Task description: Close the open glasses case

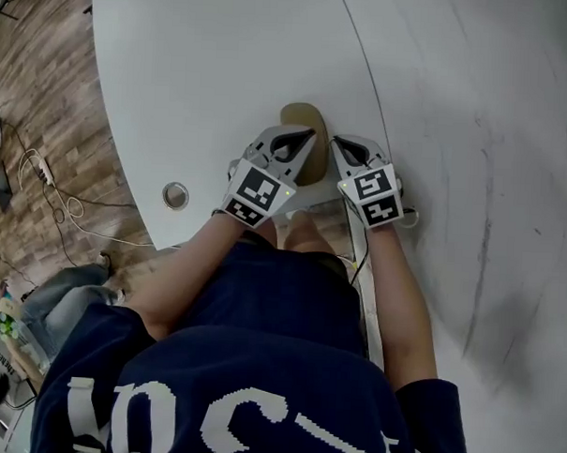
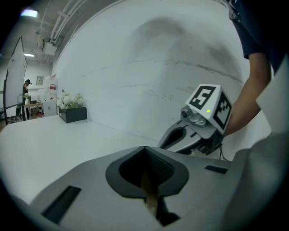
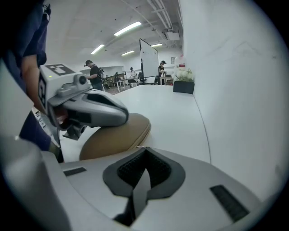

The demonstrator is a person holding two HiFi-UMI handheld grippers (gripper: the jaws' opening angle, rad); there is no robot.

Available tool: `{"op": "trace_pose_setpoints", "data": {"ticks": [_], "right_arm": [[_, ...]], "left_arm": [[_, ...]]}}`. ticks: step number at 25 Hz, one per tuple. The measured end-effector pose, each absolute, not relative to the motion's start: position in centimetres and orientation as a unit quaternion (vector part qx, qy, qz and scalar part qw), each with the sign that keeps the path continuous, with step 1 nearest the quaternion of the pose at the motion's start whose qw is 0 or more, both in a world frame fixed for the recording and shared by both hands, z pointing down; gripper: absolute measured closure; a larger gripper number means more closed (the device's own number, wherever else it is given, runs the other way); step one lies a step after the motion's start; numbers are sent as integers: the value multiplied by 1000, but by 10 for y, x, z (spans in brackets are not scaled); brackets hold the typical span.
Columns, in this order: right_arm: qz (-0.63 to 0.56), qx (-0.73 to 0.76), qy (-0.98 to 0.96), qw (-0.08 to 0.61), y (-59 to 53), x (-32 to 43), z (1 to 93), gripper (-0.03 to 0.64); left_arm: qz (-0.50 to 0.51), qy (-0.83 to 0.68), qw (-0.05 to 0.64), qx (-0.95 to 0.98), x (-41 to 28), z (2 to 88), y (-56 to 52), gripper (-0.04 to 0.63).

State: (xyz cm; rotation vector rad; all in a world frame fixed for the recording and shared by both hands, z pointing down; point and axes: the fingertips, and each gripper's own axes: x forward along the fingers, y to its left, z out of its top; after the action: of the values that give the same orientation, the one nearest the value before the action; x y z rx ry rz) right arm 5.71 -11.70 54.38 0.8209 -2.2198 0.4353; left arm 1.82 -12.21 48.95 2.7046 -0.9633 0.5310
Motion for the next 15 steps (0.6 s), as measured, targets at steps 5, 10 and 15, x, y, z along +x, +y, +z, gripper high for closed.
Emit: {"op": "trace_pose_setpoints", "data": {"ticks": [5,10,15], "right_arm": [[148,316,-866,358,-156,43,546,595],[131,268,-875,381,-112,43,534,595],[163,218,-882,384,-53,36,536,595]], "left_arm": [[185,-325,120,920,17,492,-119,581],[233,-272,126,925,8,490,-107,581],[267,-241,120,925,6,490,-85,581]]}}
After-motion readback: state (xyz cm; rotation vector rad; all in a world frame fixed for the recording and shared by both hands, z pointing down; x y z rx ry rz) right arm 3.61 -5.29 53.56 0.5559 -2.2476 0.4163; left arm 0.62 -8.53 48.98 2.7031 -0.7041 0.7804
